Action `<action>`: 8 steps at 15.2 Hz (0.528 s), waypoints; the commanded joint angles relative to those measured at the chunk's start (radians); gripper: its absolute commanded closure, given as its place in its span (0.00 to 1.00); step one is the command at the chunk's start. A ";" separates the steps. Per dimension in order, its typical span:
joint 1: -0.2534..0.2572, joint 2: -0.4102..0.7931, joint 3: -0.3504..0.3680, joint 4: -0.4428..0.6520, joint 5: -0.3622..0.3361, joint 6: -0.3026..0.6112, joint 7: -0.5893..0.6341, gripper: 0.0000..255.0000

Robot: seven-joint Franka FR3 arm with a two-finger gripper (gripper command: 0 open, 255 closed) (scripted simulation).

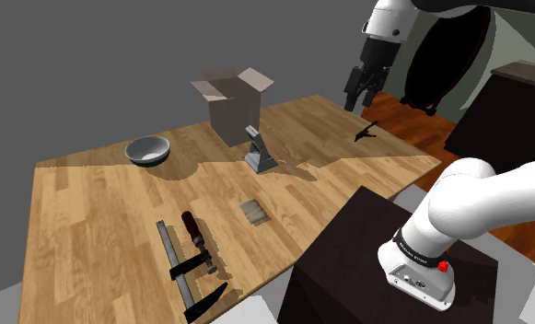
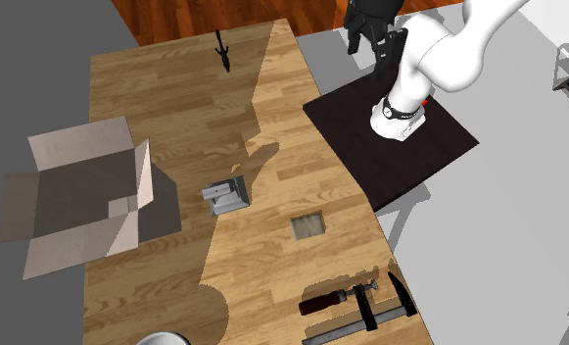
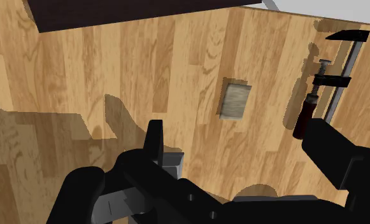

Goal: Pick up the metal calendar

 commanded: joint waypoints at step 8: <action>-0.006 0.240 0.057 0.042 -0.019 0.186 0.059 0.00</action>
